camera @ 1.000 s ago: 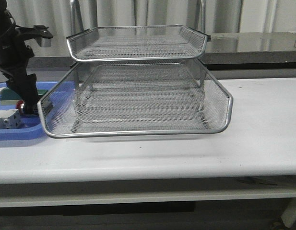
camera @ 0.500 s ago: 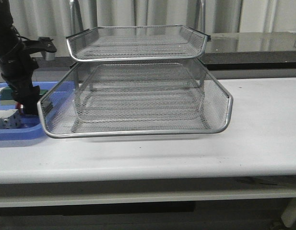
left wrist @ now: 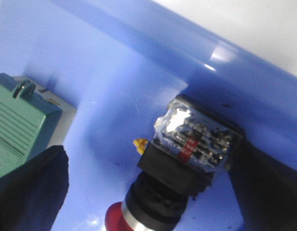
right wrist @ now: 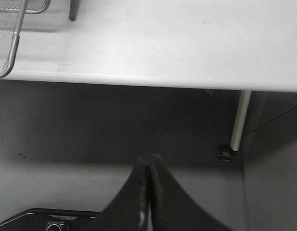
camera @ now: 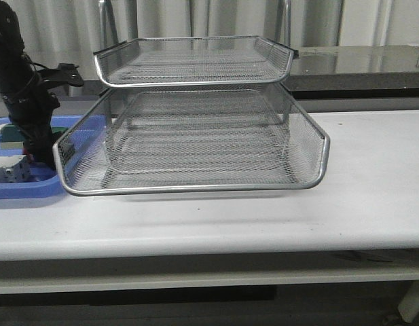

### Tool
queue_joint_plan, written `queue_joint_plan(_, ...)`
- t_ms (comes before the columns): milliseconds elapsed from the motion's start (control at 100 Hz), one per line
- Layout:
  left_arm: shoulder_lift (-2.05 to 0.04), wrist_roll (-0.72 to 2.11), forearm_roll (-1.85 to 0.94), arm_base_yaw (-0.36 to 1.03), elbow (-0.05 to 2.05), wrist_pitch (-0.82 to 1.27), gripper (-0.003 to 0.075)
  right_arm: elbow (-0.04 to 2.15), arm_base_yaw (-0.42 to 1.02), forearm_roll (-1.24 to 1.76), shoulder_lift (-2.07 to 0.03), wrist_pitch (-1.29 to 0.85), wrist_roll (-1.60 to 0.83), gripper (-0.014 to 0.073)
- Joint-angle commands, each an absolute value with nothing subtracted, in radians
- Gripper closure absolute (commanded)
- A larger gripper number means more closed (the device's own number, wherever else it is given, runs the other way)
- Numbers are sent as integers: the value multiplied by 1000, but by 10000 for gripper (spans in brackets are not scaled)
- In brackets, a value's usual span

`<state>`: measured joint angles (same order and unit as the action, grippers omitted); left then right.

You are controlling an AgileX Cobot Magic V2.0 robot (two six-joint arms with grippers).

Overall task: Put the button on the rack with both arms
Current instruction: 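Lower the left gripper onto the red push button in the blue tray and grasp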

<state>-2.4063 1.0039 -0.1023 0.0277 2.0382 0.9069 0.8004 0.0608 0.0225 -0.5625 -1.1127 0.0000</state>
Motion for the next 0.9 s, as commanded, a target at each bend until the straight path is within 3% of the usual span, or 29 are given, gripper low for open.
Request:
queue_joint_plan(0, -2361, 1002, -128, 28, 2065, 867, 85, 832, 56, 9, -566, -1062, 0, 660)
queue_joint_plan(130, -2371, 1002, -130, 28, 2065, 878, 92, 832, 56, 9, -566, -1062, 0, 660)
queue_joint_plan(230, -2370, 1002, -130, 28, 2065, 890, 144, 832, 56, 9, -566, -1062, 0, 660)
queue_joint_plan(300, -2370, 1002, -130, 28, 2065, 899, 219, 832, 56, 9, -566, -1062, 0, 660)
queue_joint_plan(540, -2370, 1002, -130, 28, 2065, 910, 580, 832, 56, 9, -566, -1062, 0, 660)
queue_joint_plan(680, -2370, 1002, -130, 28, 2084, 949, 712, 832, 56, 9, -566, -1062, 0, 660)
queue_joint_plan(890, -2370, 958, -130, 28, 2225, 1115, 741, 832, 56, 9, -566, -1062, 0, 660)
